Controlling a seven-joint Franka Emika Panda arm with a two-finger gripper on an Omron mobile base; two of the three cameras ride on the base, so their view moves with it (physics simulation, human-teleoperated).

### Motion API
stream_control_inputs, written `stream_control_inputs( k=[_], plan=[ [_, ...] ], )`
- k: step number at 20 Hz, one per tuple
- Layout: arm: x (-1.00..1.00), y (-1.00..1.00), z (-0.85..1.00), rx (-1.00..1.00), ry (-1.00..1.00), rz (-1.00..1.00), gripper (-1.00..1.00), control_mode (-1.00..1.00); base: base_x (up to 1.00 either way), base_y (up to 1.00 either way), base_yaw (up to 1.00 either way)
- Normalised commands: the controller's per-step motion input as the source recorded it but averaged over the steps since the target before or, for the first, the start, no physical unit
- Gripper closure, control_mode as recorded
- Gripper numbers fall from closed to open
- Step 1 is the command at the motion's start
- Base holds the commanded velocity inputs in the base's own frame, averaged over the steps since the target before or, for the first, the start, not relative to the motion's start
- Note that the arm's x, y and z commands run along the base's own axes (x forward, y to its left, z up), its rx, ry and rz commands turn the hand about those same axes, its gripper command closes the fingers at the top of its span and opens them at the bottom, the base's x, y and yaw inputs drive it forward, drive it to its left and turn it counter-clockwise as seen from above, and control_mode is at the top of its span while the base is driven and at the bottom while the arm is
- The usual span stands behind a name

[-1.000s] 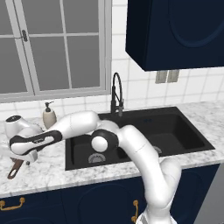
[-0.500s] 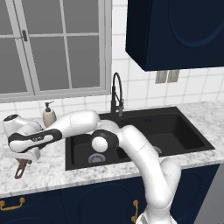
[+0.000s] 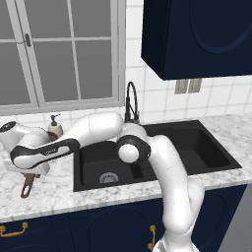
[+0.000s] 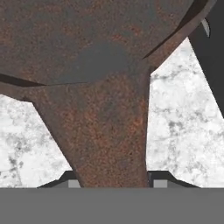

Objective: Pick the pan and sponge and place them into the sink. Then turn on the water.

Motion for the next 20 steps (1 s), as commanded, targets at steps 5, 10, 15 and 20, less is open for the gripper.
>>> stream_control_inputs(
  k=[5, 10, 15, 20],
  plan=[
    [-0.55, -0.55, 0.48, 0.09, -0.19, 0.0, 1.0, -1.0, 0.0, 0.0, 0.0],
    [-0.24, -0.89, 0.8, 0.14, -0.03, 0.0, 1.0, -1.0, 0.0, 0.0, 0.0],
    [-0.32, -0.83, 0.93, 0.1, 0.0, 0.0, 1.0, -1.0, 0.0, 0.0, 0.0],
    [-0.75, -0.93, 0.58, 0.04, 0.01, 0.06, 1.0, -1.0, 0.0, 0.0, 0.0]
  ],
)
